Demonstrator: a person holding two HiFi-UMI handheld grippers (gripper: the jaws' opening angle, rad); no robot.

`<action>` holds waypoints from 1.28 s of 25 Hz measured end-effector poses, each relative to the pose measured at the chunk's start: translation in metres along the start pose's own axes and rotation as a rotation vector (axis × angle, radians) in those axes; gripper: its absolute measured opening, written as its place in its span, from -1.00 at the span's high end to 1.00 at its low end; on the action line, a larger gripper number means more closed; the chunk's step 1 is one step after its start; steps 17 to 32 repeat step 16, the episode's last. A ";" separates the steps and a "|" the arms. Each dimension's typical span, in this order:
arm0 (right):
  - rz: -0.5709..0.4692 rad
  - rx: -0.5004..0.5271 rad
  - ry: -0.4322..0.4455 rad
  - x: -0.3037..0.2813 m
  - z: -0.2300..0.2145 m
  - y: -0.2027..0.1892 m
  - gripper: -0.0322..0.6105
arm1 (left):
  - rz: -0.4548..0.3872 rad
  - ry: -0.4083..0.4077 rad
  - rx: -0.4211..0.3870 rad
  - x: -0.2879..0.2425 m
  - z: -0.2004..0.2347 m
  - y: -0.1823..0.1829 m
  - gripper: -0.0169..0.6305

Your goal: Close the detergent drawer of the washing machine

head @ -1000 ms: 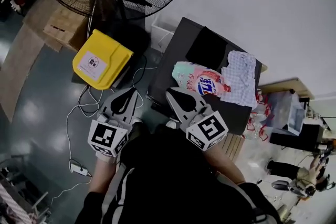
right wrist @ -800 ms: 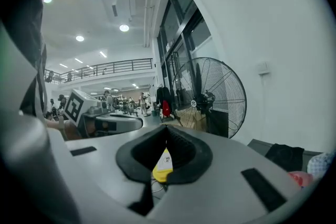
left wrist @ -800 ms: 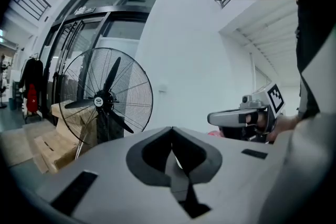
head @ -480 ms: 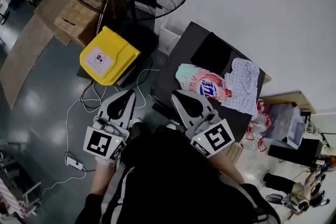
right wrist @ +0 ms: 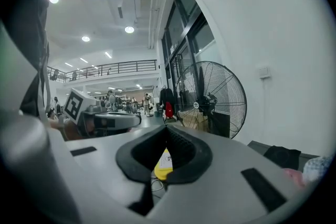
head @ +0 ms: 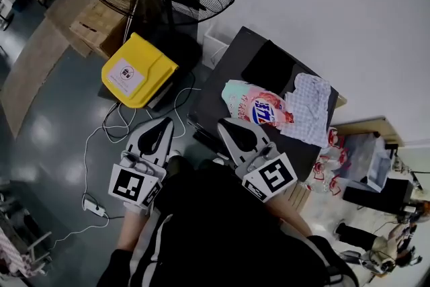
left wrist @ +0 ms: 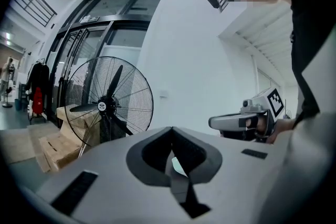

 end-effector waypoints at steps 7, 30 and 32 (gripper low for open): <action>0.006 -0.007 -0.006 0.007 -0.007 -0.004 0.86 | 0.001 -0.006 0.010 -0.006 -0.008 0.000 0.91; 0.006 -0.012 -0.004 0.010 -0.013 -0.006 0.86 | 0.004 -0.020 0.035 -0.010 -0.012 0.000 0.91; 0.006 -0.012 -0.004 0.010 -0.013 -0.006 0.86 | 0.004 -0.020 0.035 -0.010 -0.012 0.000 0.91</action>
Point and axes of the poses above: the fingertips, and each gripper's own axes: x backward along the fingers, z to its left, y out of its top, the point moved 1 cm from there along x, backward along the fingers, and after that the axes turned 11 degrees about z, right-handed, at the moved point
